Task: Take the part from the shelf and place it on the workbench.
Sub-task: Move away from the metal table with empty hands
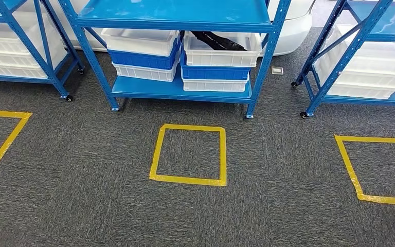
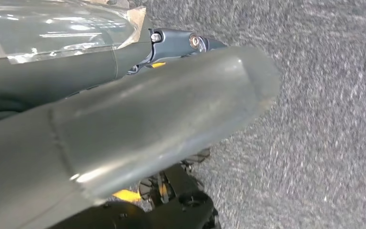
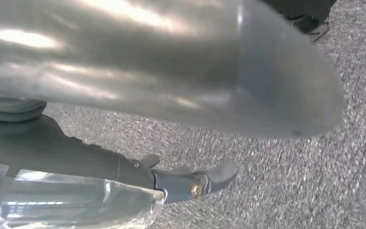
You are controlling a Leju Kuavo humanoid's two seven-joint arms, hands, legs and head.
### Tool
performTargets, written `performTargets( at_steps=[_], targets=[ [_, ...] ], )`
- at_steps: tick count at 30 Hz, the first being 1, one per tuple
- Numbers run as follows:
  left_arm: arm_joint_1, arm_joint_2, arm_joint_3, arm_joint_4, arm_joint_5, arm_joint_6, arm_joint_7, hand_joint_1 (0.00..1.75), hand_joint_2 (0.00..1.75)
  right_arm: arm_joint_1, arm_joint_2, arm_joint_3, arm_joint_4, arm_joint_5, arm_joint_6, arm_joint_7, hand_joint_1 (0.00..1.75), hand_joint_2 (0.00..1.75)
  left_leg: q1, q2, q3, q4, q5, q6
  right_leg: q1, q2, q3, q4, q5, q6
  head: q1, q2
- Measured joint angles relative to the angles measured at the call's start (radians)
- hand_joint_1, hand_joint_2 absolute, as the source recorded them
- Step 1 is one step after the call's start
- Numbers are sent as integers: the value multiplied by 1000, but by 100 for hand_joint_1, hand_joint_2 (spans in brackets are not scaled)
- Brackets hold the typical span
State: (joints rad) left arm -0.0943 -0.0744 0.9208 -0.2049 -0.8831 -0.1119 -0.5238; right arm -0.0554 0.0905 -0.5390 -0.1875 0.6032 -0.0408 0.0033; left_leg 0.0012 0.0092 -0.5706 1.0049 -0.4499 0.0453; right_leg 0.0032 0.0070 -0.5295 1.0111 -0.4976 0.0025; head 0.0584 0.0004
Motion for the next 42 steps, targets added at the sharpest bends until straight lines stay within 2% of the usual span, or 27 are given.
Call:
performTargets(
  at_steps=[2,4,5,6,7,9,10,12,16,18,20,21,22,23,25,26,27,29,32,33,35,36,37,38,40,41,42],
  targets=[
    [-1,-2,0,0,0,1,0,0,0,-1,-1,0,0,1,0,-1,0,0,6,2,10,-19,8,7,0,-1,-32,63,-32,2,1,0],
    [-3,-4,0,0,0,2,0,0,0,0,-3,0,0,3,0,-1,0,0,6,4,12,-21,8,10,-6,-1,-98,191,-83,0,1,0],
    [-3,-5,0,0,0,3,0,0,0,1,-4,0,0,4,0,-1,0,0,6,3,12,-21,7,10,-9,-2,-129,246,-100,4,1,0],
    [-3,-6,1,0,0,5,0,0,0,2,-5,0,0,5,0,-1,0,0,7,3,12,-20,6,8,-13,-2,-144,270,-101,12,1,0],
    [-3,-7,2,0,1,7,0,0,0,3,-6,0,0,6,0,-1,0,0,8,2,13,-20,5,6,-18,-2,-138,251,-84,24,1,0],
    [-2,-10,5,0,3,10,0,0,0,4,-9,0,0,7,0,0,0,0,11,1,18,-16,-1,-3,-30,-7,-76,118,-23,48,1,0],
    [-2,-11,7,0,3,10,-1,0,0,3,-9,0,0,7,1,0,0,0,10,1,20,-12,-5,-11,-32,-10,-46,53,2,53,1,0],
    [-3,-10,10,0,3,10,-2,0,0,1,-8,0,0,8,2,-1,0,0,8,0,21,-6,-13,-25,-31,-11,-18,-4,21,44,0,0],
    [-4,-10,11,0,3,13,-4,0,0,1,-9,0,0,8,4,-1,0,0,17,0,17,12,-28,-42,-32,-6,-14,-4,23,14,-2,0],
    [-5,-10,11,0,4,15,-5,0,0,0,-9,0,0,9,5,-1,0,0,20,-2,-23,101,-80,-50,-32,-6,-10,-6,23,4,-2,0],
    [-4,-10,12,0,4,17,-5,0,0,0,-9,0,0,10,5,-1,0,0,20,-2,-95,241,-140,-53,-27,-6,-10,-6,20,-3,-2,0],
    [-2,-11,12,0,4,17,-5,0,0,1,-9,0,0,12,5,-1,0,0,20,-2,-123,289,-151,-53,-24,-6,-9,-5,19,-5,-2,0],
    [-1,-11,12,0,4,18,-5,0,0,2,-9,0,0,13,5,-1,0,0,20,-2,-133,300,-141,-50,-22,-5,-7,-5,18,-7,-3,0],
    [0,-11,12,0,4,18,-5,0,0,2,-9,0,0,14,4,0,0,0,19,-2,-123,269,-113,-45,-19,-3,-4,-6,16,-8,-2,0],
    [0,-11,12,0,4,19,-6,0,0,1,-8,0,0,16,4,0,0,0,15,-5,-62,132,-39,-28,-15,0,3,-6,12,-10,-2,0],
    [-1,-11,12,0,4,19,-6,0,0,0,-8,0,0,16,4,0,0,0,12,-6,-34,72,-16,-21,-11,2,5,-6,9,-8,-2,0],
    [-3,-11,12,0,4,19,-6,0,0,-1,-7,0,0,16,4,0,0,0,8,-6,-16,34,-6,-15,-9,2,5,-6,7,-5,-2,0],
    [-5,-11,13,0,4,19,-7,0,0,-1,-6,0,0,16,4,0,0,0,2,-5,-10,16,-9,-9,-7,2,4,-9,3,5,-2,0],
    [-5,-13,13,0,4,21,-8,0,0,-1,-6,0,0,15,3,0,0,0,8,-4,9,-8,-2,4,-7,-1,-7,22,-17,15,0,0],
    [-6,-14,13,0,3,21,-8,0,0,-2,-6,0,0,14,3,-1,0,0,10,-3,16,-14,-1,8,-7,-2,-27,67,-38,13,0,0],
    [-8,-15,13,0,3,21,-8,0,0,0,-7,0,0,14,2,-1,0,0,8,-2,20,-16,-4,14,-11,-2,-102,202,-92,9,1,0],
    [-8,-15,13,0,3,21,-8,0,0,1,-7,0,0,14,2,-1,0,0,8,-2,22,-16,-7,14,-12,-2,-138,258,-108,12,1,0],
    [-8,-15,13,0,3,21,-8,0,0,3,-7,0,0,14,2,-1,0,0,8,-3,24,-16,-10,13,-14,-2,-158,284,-107,19,1,0],
    [-7,-15,13,0,3,21,-8,0,0,4,-8,0,0,13,2,-1,0,0,8,-4,29,-15,-14,11,-16,-2,-156,266,-89,29,1,0],
    [-7,-16,13,0,3,21,-8,0,0,5,-9,0,0,14,2,-1,0,0,8,-6,41,-15,-24,3,-23,-7,-100,132,-18,51,1,0],
    [-7,-16,13,0,3,21,-8,0,0,5,-9,0,0,15,2,0,0,0,6,-7,47,-13,-31,-3,-24,-9,-69,64,12,55,1,0],
    [-8,-16,13,0,3,21,-8,0,0,4,-8,0,0,16,2,0,0,0,3,-7,51,-11,-38,-9,-25,-11,-47,18,31,52,0,0]
  ],
)
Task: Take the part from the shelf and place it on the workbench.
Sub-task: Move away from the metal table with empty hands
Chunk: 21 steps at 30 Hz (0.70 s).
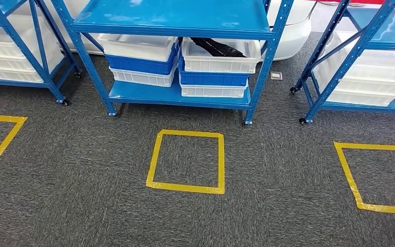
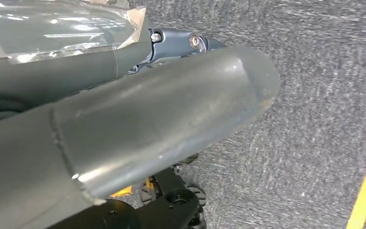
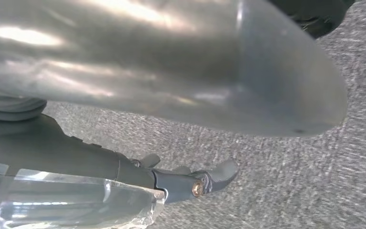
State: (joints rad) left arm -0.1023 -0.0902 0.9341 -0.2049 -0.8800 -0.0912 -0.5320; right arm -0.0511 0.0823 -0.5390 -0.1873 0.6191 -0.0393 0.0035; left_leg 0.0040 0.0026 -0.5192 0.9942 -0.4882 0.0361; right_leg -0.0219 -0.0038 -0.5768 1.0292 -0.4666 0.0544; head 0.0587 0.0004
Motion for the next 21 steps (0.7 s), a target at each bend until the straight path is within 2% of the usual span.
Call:
performTargets(
  at_steps=[2,4,5,6,8,9,10,11,12,13,14,15,16,19,21],
  targets=[
    [-2,1,0,0,1,0,0,0,0,0,2,0,0,2,0,1,0,0,-3,0,4,2,-10,-10,3,0,12,-22,6,-16,-2,0],
    [-3,1,0,0,1,0,0,0,0,0,2,0,0,3,0,2,0,0,3,0,6,7,-18,-19,-2,1,17,-24,3,-32,-2,0],
    [-3,1,0,0,1,0,0,0,0,0,2,0,0,4,0,2,0,0,6,0,-2,30,-32,-24,-4,2,22,-25,1,-40,-3,0],
    [-3,1,0,-1,1,1,0,0,0,0,2,0,0,4,0,2,0,0,8,0,-23,76,-56,-30,-7,3,28,-27,-2,-48,-4,0],
    [-3,1,0,-1,1,1,0,0,0,-1,2,0,0,5,-1,2,0,0,10,-1,-100,221,-115,-38,-5,3,38,-28,-10,-60,-5,0],
    [-2,1,1,-1,1,1,0,0,0,-1,3,0,0,5,-1,2,0,0,10,-1,-142,285,-131,-40,-4,4,43,-28,-14,-64,-5,0],
    [-1,1,1,-1,1,1,0,0,0,-1,3,0,0,5,-1,2,0,0,10,-1,-171,318,-128,-40,-3,5,48,-28,-19,-65,-5,0],
    [0,1,1,-1,1,1,0,0,0,1,3,0,0,5,-1,2,0,0,10,-1,-181,310,-101,-38,-3,6,56,-28,-25,-65,-5,0],
    [0,1,1,-1,1,1,0,0,0,1,4,0,0,5,-1,2,0,0,10,-1,-171,265,-58,-35,-2,9,65,-28,-31,-63,-5,0],
    [0,2,1,-1,1,1,0,0,0,2,4,0,0,5,-1,2,0,0,10,-1,-147,193,-7,-30,-2,11,72,-28,-38,-61,-5,0],
    [0,3,1,-1,1,1,0,0,0,1,6,0,0,5,-1,2,0,0,8,-1,-120,122,29,-24,1,12,78,-28,-45,-57,-5,0],
    [-1,3,1,-1,1,1,0,0,0,-1,7,0,0,5,-1,2,0,0,5,-2,-100,70,50,-19,4,14,80,-28,-52,-52,-5,0],
    [-1,4,1,-1,1,1,0,0,0,-2,7,0,0,5,-1,2,0,0,2,-2,-88,42,56,-14,7,15,79,-28,-57,-47,-5,0],
    [-1,3,1,-1,1,1,0,0,0,-4,8,0,0,5,-1,2,0,0,-2,-4,-77,24,46,0,10,14,87,-34,-67,-30,-5,0],
    [-1,2,1,-1,1,1,0,0,0,-6,8,0,0,5,-1,2,0,0,3,-4,-59,7,46,13,12,11,73,11,-90,-26,-4,0]
  ],
)
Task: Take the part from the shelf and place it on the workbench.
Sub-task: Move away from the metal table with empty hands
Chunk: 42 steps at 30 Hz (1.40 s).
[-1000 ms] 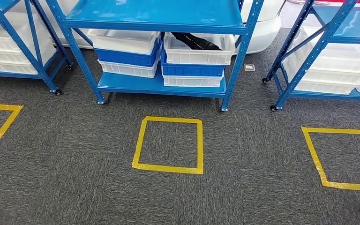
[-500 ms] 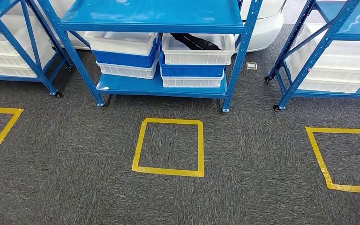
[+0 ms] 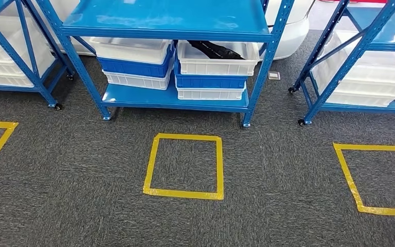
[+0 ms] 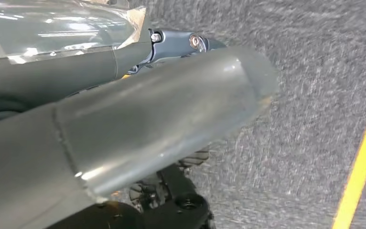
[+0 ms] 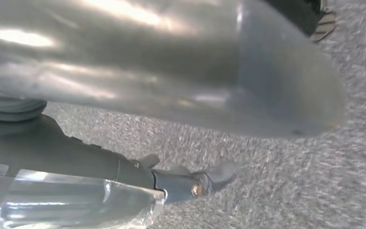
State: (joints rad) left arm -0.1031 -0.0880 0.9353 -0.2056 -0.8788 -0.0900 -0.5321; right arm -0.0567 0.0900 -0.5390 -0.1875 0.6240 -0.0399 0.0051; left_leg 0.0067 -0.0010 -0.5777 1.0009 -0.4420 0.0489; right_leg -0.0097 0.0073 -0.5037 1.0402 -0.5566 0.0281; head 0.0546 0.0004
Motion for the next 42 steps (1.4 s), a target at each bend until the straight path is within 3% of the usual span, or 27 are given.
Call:
performTargets(
  at_steps=[1,3,4,5,6,8,10,13,15,16,18,19,20,21,23,25,27,30,32,34,35,36,38,39,40,42],
  targets=[
    [0,0,0,0,0,0,0,0,0,0,0,0,0,0,0,0,0,0,2,1,9,-6,-2,6,0,-1,-30,58,-21,-3,1,0],
    [-2,0,0,0,0,0,0,0,0,0,0,0,0,0,0,0,0,0,1,1,19,-7,-11,12,-2,-1,-121,198,-62,-7,2,0],
    [-1,0,0,0,0,0,0,0,0,2,0,0,0,0,0,1,0,0,0,0,25,-7,-17,12,-2,-1,-158,245,-65,-4,2,0],
    [0,0,1,0,0,0,0,0,0,4,-1,0,0,0,0,2,0,0,0,-2,33,-7,-24,11,-3,-1,-176,252,-51,4,2,0],
    [1,-1,1,0,0,0,0,0,0,6,-2,0,0,0,0,2,0,0,1,-4,43,-7,-32,9,-4,-1,-174,219,-20,14,2,0],
    [2,-1,1,0,0,0,0,0,0,6,-3,0,0,0,0,3,0,0,0,-6,62,-6,-50,1,-8,-6,-131,82,62,32,2,0],
    [1,-1,2,0,0,0,0,0,0,4,-3,0,0,0,0,3,0,0,-6,-6,74,-3,-71,-10,-9,-11,-92,-11,109,25,1,0],
    [-2,0,3,0,0,0,1,0,0,1,-2,0,0,1,0,3,0,0,-3,-3,85,-1,-90,-25,-10,-10,-79,-25,108,-5,-2,0],
    [-3,0,3,0,0,1,1,0,0,1,-2,0,0,4,0,3,0,0,4,-2,73,36,-113,-37,-14,-7,-69,-28,101,-21,-3,0],
    [-3,0,4,0,0,2,1,0,0,0,-2,0,0,4,1,3,0,0,6,-2,50,86,-137,-42,-16,-7,-64,-29,97,-29,-3,0],
    [-2,-1,5,0,0,3,1,0,0,-1,-2,0,0,5,2,3,0,0,7,-2,-33,225,-188,-49,-13,-7,-55,-29,87,-41,-4,0],
    [0,0,5,0,0,3,1,0,0,0,-2,0,0,6,3,3,0,0,7,-2,-73,279,-197,-51,-12,-6,-49,-29,82,-43,-4,0],
    [1,0,6,0,1,4,2,0,0,1,-2,0,0,6,4,3,0,0,7,-2,-99,299,-185,-51,-12,-5,-42,-29,76,-44,-4,0],
    [1,0,7,0,1,4,3,0,0,2,-2,0,0,8,4,3,0,0,7,-2,-104,279,-152,-50,-11,-4,-33,-29,69,-42,-4,0],
    [2,1,10,0,1,4,4,0,0,3,-1,0,0,12,4,3,0,0,6,-2,-68,156,-58,-41,-11,-2,-15,-29,54,-37,-3,0],
    [0,2,11,0,1,5,6,0,0,1,1,0,0,15,4,3,0,0,1,-1,-29,54,-15,-30,-6,0,-8,-30,41,-27,-3,0],
    [-1,3,11,0,1,5,10,0,0,-2,2,0,1,19,3,4,0,0,-7,-1,-20,30,-21,-21,-1,0,-8,-35,34,-16,-4,0],
    [0,1,11,0,-3,6,15,0,0,-3,2,0,0,23,0,6,0,0,-3,-3,5,8,-20,-4,1,-4,-8,-17,17,-6,-4,0],
    [0,0,11,0,-4,6,17,0,0,-5,2,0,0,24,-1,6,0,0,1,0,23,-5,-22,7,-1,-5,-63,89,-24,-10,-2,0],
    [-1,0,11,0,-4,6,21,0,0,-3,1,1,0,26,-2,6,0,0,1,0,33,-6,-32,12,-1,-5,-149,224,-63,-11,-2,0],
    [0,0,11,0,-4,6,23,0,0,-1,1,1,0,29,-2,6,0,0,1,-2,40,-6,-39,12,-2,-5,-177,256,-61,-5,-2,0],
    [1,0,11,0,-4,6,26,0,0,0,0,0,0,31,-2,6,0,0,2,-4,49,-6,-46,11,-3,-5,-185,247,-41,5,-2,0],
    [3,-2,11,0,-4,6,29,0,0,1,-2,1,0,35,-2,6,0,0,3,-7,71,-6,-63,4,-8,-7,-149,126,38,26,-1,0],
    [3,-2,11,0,-4,6,29,0,0,1,-2,1,0,36,-2,6,0,0,0,-8,79,-4,-74,-2,-8,-8,-122,58,74,31,-1,0],
    [3,-2,11,0,-4,7,30,0,0,0,-3,1,0,37,-2,6,0,0,-2,-8,86,-3,-84,-8,-9,-9,-101,9,97,28,-2,0],
    [2,-2,12,0,-4,9,30,0,0,-1,-2,1,0,39,-2,6,0,0,-6,-7,93,-4,-101,-19,-6,-10,-84,-20,105,9,-3,0]
  ],
)
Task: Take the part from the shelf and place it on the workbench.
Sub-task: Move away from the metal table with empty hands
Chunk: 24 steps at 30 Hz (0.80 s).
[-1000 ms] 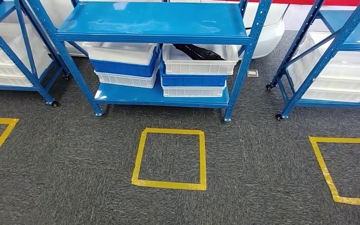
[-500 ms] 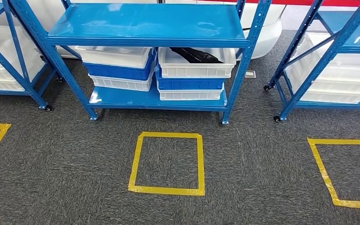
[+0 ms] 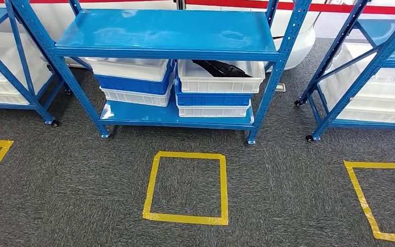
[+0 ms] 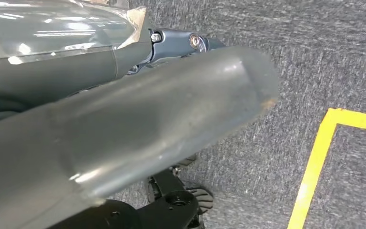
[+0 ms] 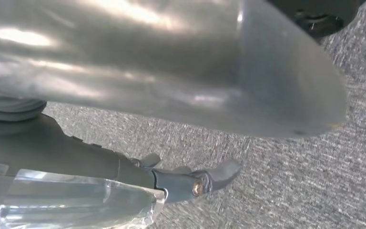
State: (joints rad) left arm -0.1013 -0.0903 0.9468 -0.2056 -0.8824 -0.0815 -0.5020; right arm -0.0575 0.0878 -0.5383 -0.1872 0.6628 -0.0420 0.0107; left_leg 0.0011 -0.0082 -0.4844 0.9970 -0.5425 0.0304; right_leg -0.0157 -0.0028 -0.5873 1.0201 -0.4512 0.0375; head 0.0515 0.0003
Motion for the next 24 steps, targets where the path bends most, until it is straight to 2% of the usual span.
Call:
performTargets(
  at_steps=[3,5,6,8,9,10,11,12,13,14,15,18,20,21,23,24],
  targets=[
    [-2,0,0,0,-1,2,0,0,0,0,-1,0,0,0,0,0,0,0,8,2,6,1,-10,-12,-4,2,6,-3,-6,-21,-1,0],
    [-2,0,0,0,-3,4,0,0,0,0,-1,0,0,1,0,-1,0,0,12,3,-17,58,-39,-21,-10,3,17,-7,-12,-36,-1,0],
    [-2,-1,0,0,-4,5,0,0,0,0,-1,0,0,1,-1,-1,0,0,13,4,-49,119,-65,-25,-10,3,24,-8,-17,-44,-1,0],
    [0,-2,0,0,-6,6,0,0,0,0,0,0,0,1,-1,-1,0,0,15,4,-139,259,-110,-32,-7,4,35,-8,-28,-54,-2,0],
    [1,-2,0,0,-6,7,0,0,0,0,0,0,0,1,-1,-2,0,0,15,5,-175,300,-110,-33,-7,4,41,-8,-34,-55,-2,0],
    [2,-2,0,0,-6,7,1,0,0,2,0,0,0,1,-1,-2,0,0,16,5,-194,304,-87,-33,-6,6,50,-7,-41,-54,-2,0],
    [3,-2,0,0,-6,7,1,0,0,3,0,0,0,1,-1,-2,0,0,16,5,-192,265,-43,-31,-6,7,61,-8,-49,-52,-1,0],
    [3,-2,0,0,-6,7,1,0,0,4,1,0,0,1,-1,-2,0,0,16,5,-175,199,11,-26,-6,9,72,-8,-57,-50,-1,0],
    [3,-1,0,0,-7,7,1,0,0,4,2,0,0,1,-1,-2,0,0,14,5,-152,133,52,-20,-4,9,80,-8,-65,-46,-1,0],
    [2,0,0,0,-7,7,2,0,0,3,3,0,0,1,-1,-3,0,0,12,5,-132,79,77,-15,-1,10,85,-9,-73,-41,-1,0],
    [2,0,0,0,-8,7,2,0,0,1,3,0,0,1,-1,-3,0,0,8,5,-121,51,84,-9,1,11,87,-10,-79,-35,-1,0],
    [1,1,0,0,-8,7,3,0,0,0,5,0,0,1,-1,-4,0,0,3,5,-108,31,75,6,4,9,93,-18,-89,-18,-1,0],
    [2,0,0,0,-8,7,3,0,0,-1,4,0,0,1,-1,-5,0,0,8,5,-87,11,78,18,4,7,81,17,-106,-14,0,0],
    [1,0,0,0,-8,7,3,0,0,-1,4,0,0,1,-1,-5,0,0,10,6,-76,4,77,23,4,6,55,68,-126,-15,1,0],
    [0,0,0,0,-8,7,3,0,0,0,4,0,0,1,-1,-6,0,0,8,7,-63,2,66,28,3,6,-29,206,-170,-18,2,0],
    [0,-1,0,0,-8,7,3,0,0,2,3,0,0,0,-1,-6,0,0,8,6,-56,2,59,29,3,6,-67,257,-178,-15,1,0]
  ],
)
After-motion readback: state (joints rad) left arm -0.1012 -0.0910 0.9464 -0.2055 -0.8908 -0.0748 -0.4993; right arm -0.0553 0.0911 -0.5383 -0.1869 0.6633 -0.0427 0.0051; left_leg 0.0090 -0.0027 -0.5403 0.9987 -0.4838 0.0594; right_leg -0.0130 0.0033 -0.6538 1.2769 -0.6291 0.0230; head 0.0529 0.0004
